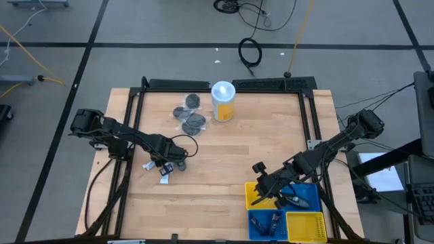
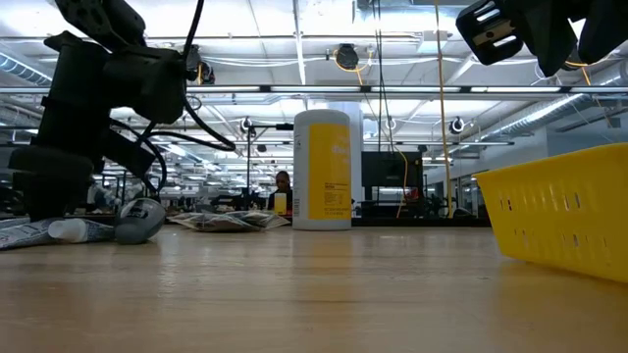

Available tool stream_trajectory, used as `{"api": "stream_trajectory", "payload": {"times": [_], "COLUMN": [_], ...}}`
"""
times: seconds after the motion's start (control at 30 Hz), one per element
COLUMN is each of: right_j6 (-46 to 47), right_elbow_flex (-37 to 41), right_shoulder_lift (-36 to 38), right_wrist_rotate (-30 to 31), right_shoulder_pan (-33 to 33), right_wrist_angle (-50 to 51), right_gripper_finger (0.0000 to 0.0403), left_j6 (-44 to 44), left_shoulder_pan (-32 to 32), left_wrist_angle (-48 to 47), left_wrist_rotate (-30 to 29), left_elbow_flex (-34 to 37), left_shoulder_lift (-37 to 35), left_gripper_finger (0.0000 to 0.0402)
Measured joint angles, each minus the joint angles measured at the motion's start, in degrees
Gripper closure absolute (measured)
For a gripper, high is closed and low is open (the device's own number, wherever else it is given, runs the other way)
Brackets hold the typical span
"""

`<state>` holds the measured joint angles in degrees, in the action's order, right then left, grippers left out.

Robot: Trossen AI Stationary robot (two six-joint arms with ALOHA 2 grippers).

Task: Pick & Place Travel size toiletries
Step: Put the left toothpaste into the top yellow basket

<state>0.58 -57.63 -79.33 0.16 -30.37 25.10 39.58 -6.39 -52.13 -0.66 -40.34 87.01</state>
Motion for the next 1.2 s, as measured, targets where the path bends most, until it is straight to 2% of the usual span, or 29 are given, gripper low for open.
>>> {"api": "stream_trajectory", "payload": {"times": [0.27, 0.47, 0.57, 0.9, 1.2], "right_j6": [0.02, 0.0, -0.02, -2.85, -6.72], "right_elbow_flex": [0.32, 2.85, 3.32, 3.32, 3.32], "right_shoulder_lift": [0.0, 0.0, 0.0, 0.04, 0.04], "right_wrist_rotate": [0.04, 0.62, 2.52, 3.06, 2.94], "right_shoulder_pan": [0.02, 1.34, 2.37, 6.37, 9.3], "right_wrist_angle": [-0.5, -3.69, -4.16, -9.08, -18.48], "right_gripper_finger": [0.0328, 0.0328, 0.0328, 0.0328, 0.0328], "left_j6": [1.69, 0.94, -1.69, -15.66, -28.64], "left_shoulder_pan": [-1.39, -3.16, -4.11, -5.48, -6.85], "left_wrist_angle": [2.64, 10.96, 18.77, 42.18, 60.18], "left_wrist_rotate": [-3.93, -6.47, -7.67, -8.36, -6.77], "left_elbow_flex": [-1.42, -1.53, -1.62, -1.57, -1.6], "left_shoulder_lift": [-9.52, -17.24, -19.92, -20.96, -20.17], "left_gripper_finger": [0.0338, 0.0338, 0.0335, 0.0333, 0.0332]}}
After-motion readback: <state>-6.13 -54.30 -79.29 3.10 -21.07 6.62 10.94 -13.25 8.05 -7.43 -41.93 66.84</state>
